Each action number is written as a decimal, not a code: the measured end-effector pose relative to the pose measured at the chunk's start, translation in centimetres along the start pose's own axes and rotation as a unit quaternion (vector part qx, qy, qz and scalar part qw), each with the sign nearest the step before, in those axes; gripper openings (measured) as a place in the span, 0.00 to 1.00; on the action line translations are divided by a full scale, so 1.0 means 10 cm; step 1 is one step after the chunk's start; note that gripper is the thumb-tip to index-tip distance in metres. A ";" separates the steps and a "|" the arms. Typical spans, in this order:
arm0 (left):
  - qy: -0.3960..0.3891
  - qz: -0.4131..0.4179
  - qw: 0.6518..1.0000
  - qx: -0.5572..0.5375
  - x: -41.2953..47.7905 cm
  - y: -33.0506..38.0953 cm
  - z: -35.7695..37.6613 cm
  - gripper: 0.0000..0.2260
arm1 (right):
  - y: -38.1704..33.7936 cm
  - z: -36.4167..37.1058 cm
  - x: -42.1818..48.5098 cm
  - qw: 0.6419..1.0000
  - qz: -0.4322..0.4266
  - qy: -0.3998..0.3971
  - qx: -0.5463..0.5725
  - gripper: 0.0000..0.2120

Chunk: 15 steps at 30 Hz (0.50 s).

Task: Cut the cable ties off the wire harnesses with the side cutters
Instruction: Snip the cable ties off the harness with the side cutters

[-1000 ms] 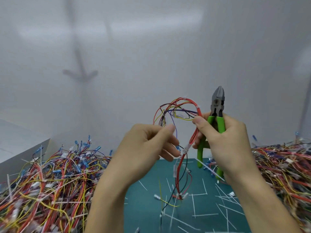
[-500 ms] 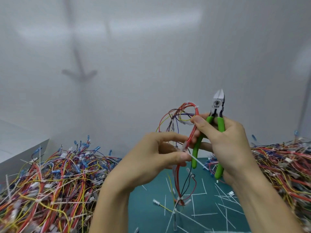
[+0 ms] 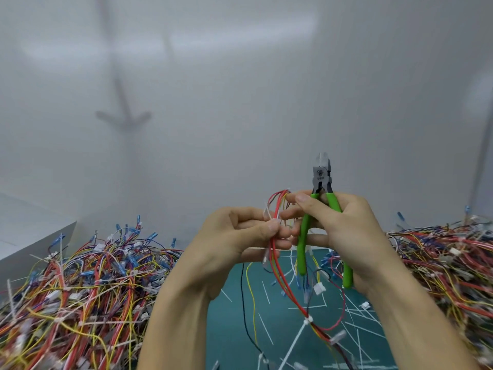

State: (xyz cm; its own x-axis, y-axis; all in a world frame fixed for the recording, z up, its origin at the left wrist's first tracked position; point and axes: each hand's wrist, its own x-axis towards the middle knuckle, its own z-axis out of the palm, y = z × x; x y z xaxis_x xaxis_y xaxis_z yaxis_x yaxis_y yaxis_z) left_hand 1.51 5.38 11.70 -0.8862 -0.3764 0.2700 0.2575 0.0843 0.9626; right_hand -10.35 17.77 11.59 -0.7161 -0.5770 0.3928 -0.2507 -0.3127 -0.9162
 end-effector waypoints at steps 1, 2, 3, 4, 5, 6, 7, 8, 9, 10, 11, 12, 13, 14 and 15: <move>0.005 -0.004 1.000 -0.006 0.00 -0.01 -0.01 0.03 | -0.01 0.00 0.00 1.000 0.003 -0.005 -0.003 0.08; 0.012 -0.008 1.000 -0.011 0.01 -0.01 -0.01 0.04 | -0.01 -0.01 -0.01 1.000 0.006 -0.009 -0.007 0.09; 0.020 -0.011 1.000 -0.016 0.02 -0.02 -0.01 0.06 | -0.02 -0.02 -0.01 1.000 0.011 -0.016 -0.010 0.10; 0.031 -0.012 0.999 -0.022 0.03 -0.03 -0.01 0.09 | -0.03 -0.02 -0.02 0.999 0.019 -0.025 -0.014 0.12; 0.045 -0.012 0.998 -0.031 0.04 -0.04 -0.01 0.12 | -0.04 -0.03 -0.02 0.999 0.030 -0.036 -0.026 0.14; 0.060 -0.011 0.997 -0.043 0.05 -0.05 -0.01 0.13 | -0.05 -0.04 -0.03 0.997 0.040 -0.050 -0.046 0.17; 0.071 -0.009 0.996 -0.055 0.06 -0.05 -0.01 0.13 | -0.06 -0.05 -0.03 0.994 0.048 -0.063 -0.071 0.19; 0.080 -0.007 0.994 -0.067 0.07 -0.06 -0.01 0.13 | -0.07 -0.05 -0.03 0.991 0.053 -0.074 -0.094 0.22; 0.087 -0.006 0.993 -0.078 0.08 -0.07 -0.01 0.13 | -0.07 -0.06 -0.02 0.988 0.055 -0.082 -0.114 0.24; 0.094 -0.006 0.992 -0.088 0.09 -0.08 -0.01 0.12 | -0.07 -0.06 -0.02 0.985 0.055 -0.089 -0.135 0.25; 0.101 -0.005 0.990 -0.098 0.10 -0.09 -0.01 0.12 | -0.07 -0.05 -0.02 0.982 0.050 -0.096 -0.157 0.26; 0.107 -0.005 0.989 -0.106 0.10 -0.09 -0.01 0.11 | -0.06 -0.05 -0.02 0.977 0.042 -0.102 -0.182 0.26; 0.112 -0.006 0.987 -0.110 0.11 -0.10 -0.01 0.11 | -0.04 -0.04 -0.02 0.971 0.028 -0.109 -0.211 0.26; 0.116 -0.008 0.987 -0.112 0.12 -0.10 -0.01 0.10 | -0.03 -0.03 -0.02 0.963 0.008 -0.114 -0.243 0.26; 0.119 -0.010 0.987 -0.112 0.12 -0.11 -0.01 0.10 | -0.01 -0.01 -0.02 0.955 -0.016 -0.117 -0.271 0.26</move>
State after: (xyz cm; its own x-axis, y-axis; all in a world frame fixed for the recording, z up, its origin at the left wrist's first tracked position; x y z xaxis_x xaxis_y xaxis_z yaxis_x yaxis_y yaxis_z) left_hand 0.20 4.74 11.00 -0.7838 -0.5835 0.2123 0.3431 -0.1220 0.9313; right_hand -10.24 18.03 11.60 -0.5534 -0.7462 0.3700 -0.6160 0.0677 -0.7848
